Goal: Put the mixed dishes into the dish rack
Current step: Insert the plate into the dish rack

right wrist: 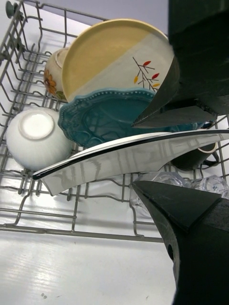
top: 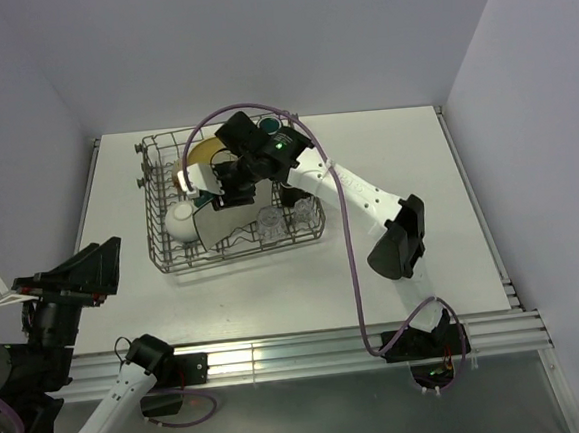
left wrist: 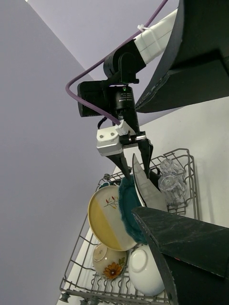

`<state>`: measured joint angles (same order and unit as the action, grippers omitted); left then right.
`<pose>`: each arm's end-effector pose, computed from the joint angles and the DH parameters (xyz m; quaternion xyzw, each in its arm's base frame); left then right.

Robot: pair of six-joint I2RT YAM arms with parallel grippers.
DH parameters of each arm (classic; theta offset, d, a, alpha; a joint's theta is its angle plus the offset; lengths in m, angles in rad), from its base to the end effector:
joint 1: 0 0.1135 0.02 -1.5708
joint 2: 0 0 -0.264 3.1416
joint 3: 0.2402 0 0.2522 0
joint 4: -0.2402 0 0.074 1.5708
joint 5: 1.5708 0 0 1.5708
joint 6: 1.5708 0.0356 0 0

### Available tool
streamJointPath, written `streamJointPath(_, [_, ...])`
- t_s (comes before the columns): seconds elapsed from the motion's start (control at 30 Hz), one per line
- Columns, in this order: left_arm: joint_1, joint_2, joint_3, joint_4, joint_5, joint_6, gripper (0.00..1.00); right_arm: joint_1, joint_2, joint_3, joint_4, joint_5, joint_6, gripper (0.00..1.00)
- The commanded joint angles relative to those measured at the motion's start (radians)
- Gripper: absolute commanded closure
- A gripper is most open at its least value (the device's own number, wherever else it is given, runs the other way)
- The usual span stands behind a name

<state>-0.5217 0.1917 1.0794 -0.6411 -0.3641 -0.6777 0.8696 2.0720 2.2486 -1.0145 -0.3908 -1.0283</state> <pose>-0.0171 0.0245 0.4179 -0.1895 0.5916 -0.3459 0.7031 0.2793 0.3518 0.3677 -0.7849 0.4770 0.1528 0.3647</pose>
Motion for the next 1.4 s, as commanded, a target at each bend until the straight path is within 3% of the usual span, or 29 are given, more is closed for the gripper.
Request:
streamJointPath(0.0, [-0.004,-0.008,0.01,0.021,0.014,-0.011,0.14,-0.007,-0.063,0.046,0.018,-0.034,0.011,0.44])
streamJointPath(0.47, [-0.004,0.026,0.008,-0.012,0.016,-0.017,0.11,-0.044,-0.093,0.149,0.037,-0.074,0.138,0.43])
streamJointPath(0.6, [-0.004,0.064,-0.006,-0.015,0.033,-0.017,0.09,-0.11,-0.151,0.114,0.089,-0.134,0.276,0.37])
streamJointPath(0.67, [-0.004,0.081,-0.013,-0.012,0.045,-0.016,0.08,-0.174,-0.203,0.079,0.123,-0.181,0.39,0.28])
streamJointPath(0.77, [-0.004,0.097,-0.032,0.004,0.054,-0.013,0.03,-0.257,-0.274,-0.004,0.174,-0.253,0.534,0.28])
streamJointPath(0.8, [-0.004,0.101,-0.039,0.009,0.054,-0.011,0.01,-0.32,-0.292,-0.059,0.206,-0.261,0.577,0.24])
streamJointPath(0.83, [-0.004,0.106,-0.042,0.015,0.054,-0.01,0.01,-0.352,-0.315,-0.095,0.227,-0.261,0.665,0.13])
streamJointPath(0.97, [-0.004,0.14,-0.058,-0.005,0.048,-0.008,0.01,-0.506,-0.444,-0.272,0.278,-0.191,0.819,0.04])
streamJointPath(1.13, [-0.004,0.167,-0.107,-0.037,0.051,-0.034,0.01,-0.719,-0.556,-0.53,0.338,-0.128,0.987,0.01])
streamJointPath(1.37, [-0.004,0.14,-0.136,-0.063,0.031,-0.059,0.01,-0.853,-0.71,-0.77,0.415,0.013,1.027,0.0])
